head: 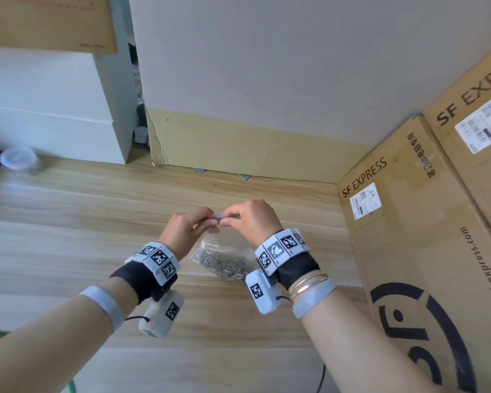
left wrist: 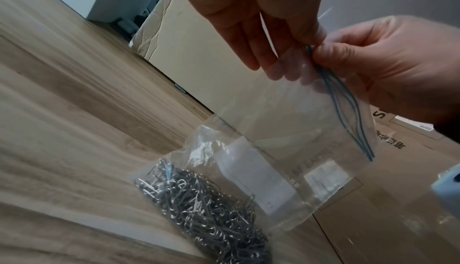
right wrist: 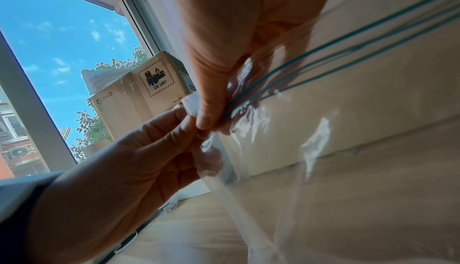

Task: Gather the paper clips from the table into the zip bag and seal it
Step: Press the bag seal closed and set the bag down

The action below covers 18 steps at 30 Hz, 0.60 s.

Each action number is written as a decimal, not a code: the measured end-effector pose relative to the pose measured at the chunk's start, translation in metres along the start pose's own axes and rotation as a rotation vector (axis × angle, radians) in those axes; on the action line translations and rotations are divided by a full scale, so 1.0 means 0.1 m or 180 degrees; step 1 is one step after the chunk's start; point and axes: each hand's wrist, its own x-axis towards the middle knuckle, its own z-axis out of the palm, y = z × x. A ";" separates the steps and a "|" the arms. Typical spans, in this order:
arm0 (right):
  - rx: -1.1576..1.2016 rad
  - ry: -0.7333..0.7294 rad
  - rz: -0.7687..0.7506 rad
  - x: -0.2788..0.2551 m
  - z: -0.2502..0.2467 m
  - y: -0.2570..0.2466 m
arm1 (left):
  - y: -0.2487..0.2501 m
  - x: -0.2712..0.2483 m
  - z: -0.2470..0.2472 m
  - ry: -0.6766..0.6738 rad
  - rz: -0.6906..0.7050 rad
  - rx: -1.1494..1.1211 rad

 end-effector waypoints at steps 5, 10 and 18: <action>-0.0103 0.0074 -0.0081 -0.01 0.01 -0.01 | 0.01 0.00 0.00 0.0017 0.0069 -0.0054; -0.0195 0.0223 -0.0203 -0.03 0.07 -0.01 | 0.02 0.00 0.04 0.0027 0.0164 0.0050; -0.0196 0.0204 -0.0036 -0.11 -0.02 0.13 | 0.03 0.00 0.06 -0.0166 -0.0126 0.0073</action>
